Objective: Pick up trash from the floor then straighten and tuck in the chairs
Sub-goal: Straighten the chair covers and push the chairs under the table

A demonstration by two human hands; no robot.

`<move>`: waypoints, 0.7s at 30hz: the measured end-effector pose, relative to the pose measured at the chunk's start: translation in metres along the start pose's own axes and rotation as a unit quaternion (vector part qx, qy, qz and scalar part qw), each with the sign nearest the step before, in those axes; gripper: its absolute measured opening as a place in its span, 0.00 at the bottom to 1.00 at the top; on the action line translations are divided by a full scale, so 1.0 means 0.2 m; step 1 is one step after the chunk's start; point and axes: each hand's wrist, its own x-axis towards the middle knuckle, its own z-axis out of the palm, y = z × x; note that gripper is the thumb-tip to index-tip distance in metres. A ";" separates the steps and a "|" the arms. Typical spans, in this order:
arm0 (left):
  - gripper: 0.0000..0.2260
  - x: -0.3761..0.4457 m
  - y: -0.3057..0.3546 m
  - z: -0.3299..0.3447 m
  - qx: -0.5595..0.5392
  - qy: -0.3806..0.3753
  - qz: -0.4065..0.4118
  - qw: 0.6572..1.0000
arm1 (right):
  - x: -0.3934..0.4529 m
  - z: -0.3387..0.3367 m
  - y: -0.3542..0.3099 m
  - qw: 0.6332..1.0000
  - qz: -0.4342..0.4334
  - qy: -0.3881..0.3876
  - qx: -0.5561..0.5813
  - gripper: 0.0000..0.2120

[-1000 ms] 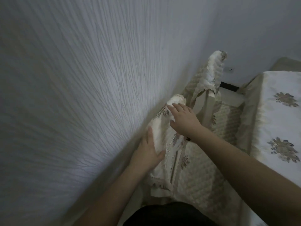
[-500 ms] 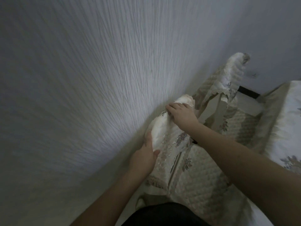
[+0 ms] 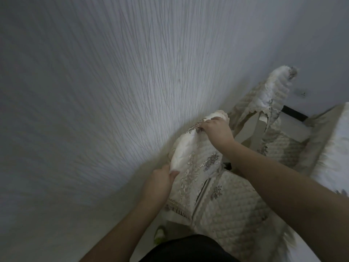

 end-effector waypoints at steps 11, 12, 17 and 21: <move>0.16 -0.03 0.06 -0.07 0.065 0.011 0.040 0.997 | -0.02 0.00 -0.01 0.998 -0.043 0.044 0.029 0.13; 0.16 -0.03 0.05 -0.08 0.082 0.013 0.052 0.995 | -0.01 0.00 0.00 0.997 -0.045 0.051 0.030 0.12; 0.17 -0.07 0.04 -0.08 0.145 0.038 0.097 0.984 | -0.01 0.03 0.01 0.995 -0.050 0.084 0.025 0.07; 0.19 -0.10 0.03 -0.05 0.171 0.055 0.089 0.980 | 0.01 0.06 0.01 0.990 -0.073 0.112 0.047 0.05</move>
